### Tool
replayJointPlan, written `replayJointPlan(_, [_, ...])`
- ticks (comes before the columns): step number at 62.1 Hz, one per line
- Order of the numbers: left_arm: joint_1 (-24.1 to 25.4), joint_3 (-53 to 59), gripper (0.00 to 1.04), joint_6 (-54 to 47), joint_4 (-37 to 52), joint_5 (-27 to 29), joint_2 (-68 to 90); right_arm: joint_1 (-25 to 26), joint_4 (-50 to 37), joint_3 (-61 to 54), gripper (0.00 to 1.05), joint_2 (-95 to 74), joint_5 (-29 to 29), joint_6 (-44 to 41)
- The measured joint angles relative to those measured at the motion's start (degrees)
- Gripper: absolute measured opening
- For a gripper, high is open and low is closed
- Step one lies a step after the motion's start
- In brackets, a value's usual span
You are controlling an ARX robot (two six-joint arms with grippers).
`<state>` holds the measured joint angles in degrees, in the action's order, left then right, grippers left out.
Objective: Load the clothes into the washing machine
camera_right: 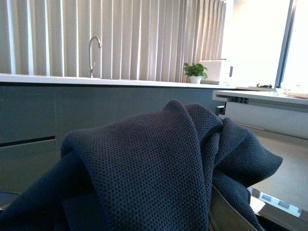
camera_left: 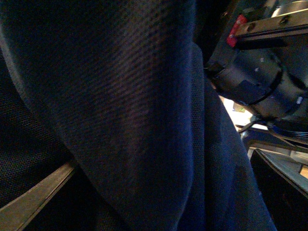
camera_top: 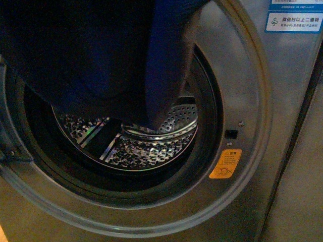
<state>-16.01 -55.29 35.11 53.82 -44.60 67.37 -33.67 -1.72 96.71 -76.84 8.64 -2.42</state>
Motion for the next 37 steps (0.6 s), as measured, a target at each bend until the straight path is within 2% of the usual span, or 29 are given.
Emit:
replayJointPlan(17, [-4.8, -3.7, 0.98, -10.2, -10.0, 7.9, 0.6, 0.0, 0.0, 0.0, 0.05, 0.0, -0.2, -0.2])
replayJointPlan(22, [-7.6, -6.3, 0.98, -15.2, -14.2, 13.3, 1.7, 0.0, 0.0, 0.0, 0.05, 0.0, -0.2, -0.2])
replayJointPlan(28, [-9.4, -8.3, 0.98, -17.1, -14.8, 17.6, 3.3, 0.0, 0.0, 0.0, 0.05, 0.0, -0.4, -0.2])
replayJointPlan(37, [-11.0, -8.7, 0.98, -16.2, -12.1, 17.2, 4.0, 0.0, 0.0, 0.1, 0.05, 0.0, -0.4, -0.2])
